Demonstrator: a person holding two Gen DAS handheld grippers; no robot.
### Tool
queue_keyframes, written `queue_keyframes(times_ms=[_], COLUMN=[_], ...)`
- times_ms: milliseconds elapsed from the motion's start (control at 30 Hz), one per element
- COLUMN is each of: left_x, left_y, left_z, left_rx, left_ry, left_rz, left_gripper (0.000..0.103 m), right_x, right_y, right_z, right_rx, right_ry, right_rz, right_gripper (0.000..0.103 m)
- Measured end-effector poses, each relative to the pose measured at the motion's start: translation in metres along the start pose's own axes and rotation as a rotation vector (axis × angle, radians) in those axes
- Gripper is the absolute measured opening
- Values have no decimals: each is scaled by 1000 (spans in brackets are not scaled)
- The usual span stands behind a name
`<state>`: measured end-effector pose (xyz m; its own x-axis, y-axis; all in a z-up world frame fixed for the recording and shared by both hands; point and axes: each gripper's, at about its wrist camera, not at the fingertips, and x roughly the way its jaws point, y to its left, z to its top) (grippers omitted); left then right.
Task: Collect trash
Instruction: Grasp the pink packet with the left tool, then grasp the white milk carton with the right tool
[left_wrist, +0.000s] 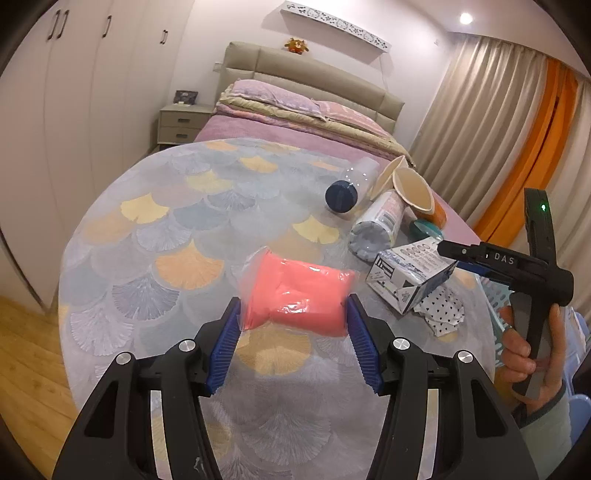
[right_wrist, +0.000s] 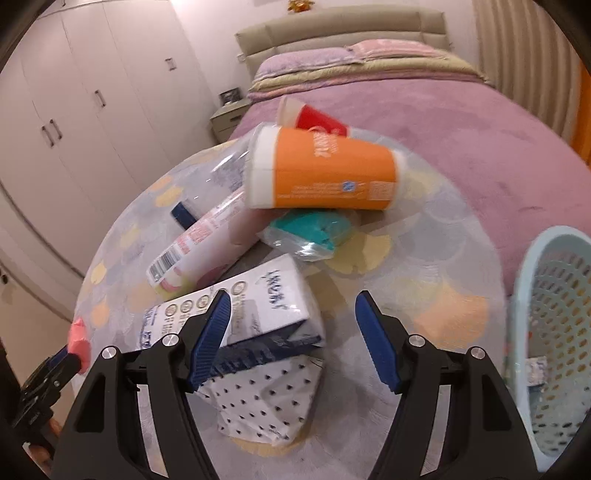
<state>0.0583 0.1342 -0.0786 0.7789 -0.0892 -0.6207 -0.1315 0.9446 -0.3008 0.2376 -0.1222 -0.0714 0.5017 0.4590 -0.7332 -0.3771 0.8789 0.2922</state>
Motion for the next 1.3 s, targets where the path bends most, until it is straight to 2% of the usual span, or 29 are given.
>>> queue_keyframes(times_ms=[133,267,533,633,767,800,833,933,1067,1133,1300], left_x=[1,0,-3,-7,-8,-8,-8,-9,-12,-15,-17], left_y=[3,8,15,18,23,24,24,23,24,27,35], left_z=[0,1,0,0,1,1,1,1,3,4,4], left_rx=[-5,-21,-38,-48,-63,-65,-66,-64,-62,-65,-80], left_ry=[2,-5,-12,-23,-29,-28,-28,-30,-39,-44,-49], left_rz=[5,9,15,20,21,21,21,23,32,36,42], left_gripper=[55,55,55,55,55,55,55,55,55,55,55], right_x=[2,-15,-39,-48,-59,-58,-55,-43,-21,-13,4], right_y=[5,18,68,83,91,94,97,109,111,113,118], right_z=[-1,-16,-58,-74,-79,-76,-74,-63,-38,-32,-33], right_rx=[-52,-103,-213,-281,-363,-383,-404,-457,-448,-459,-488], right_ry=[14,5,41,41,-19,-21,-20,-37,11,34,154], right_rz=[94,177,272,265,162,150,142,90,145,142,184], right_gripper=[66,66,66,66,67,69,76,79,79,79,79])
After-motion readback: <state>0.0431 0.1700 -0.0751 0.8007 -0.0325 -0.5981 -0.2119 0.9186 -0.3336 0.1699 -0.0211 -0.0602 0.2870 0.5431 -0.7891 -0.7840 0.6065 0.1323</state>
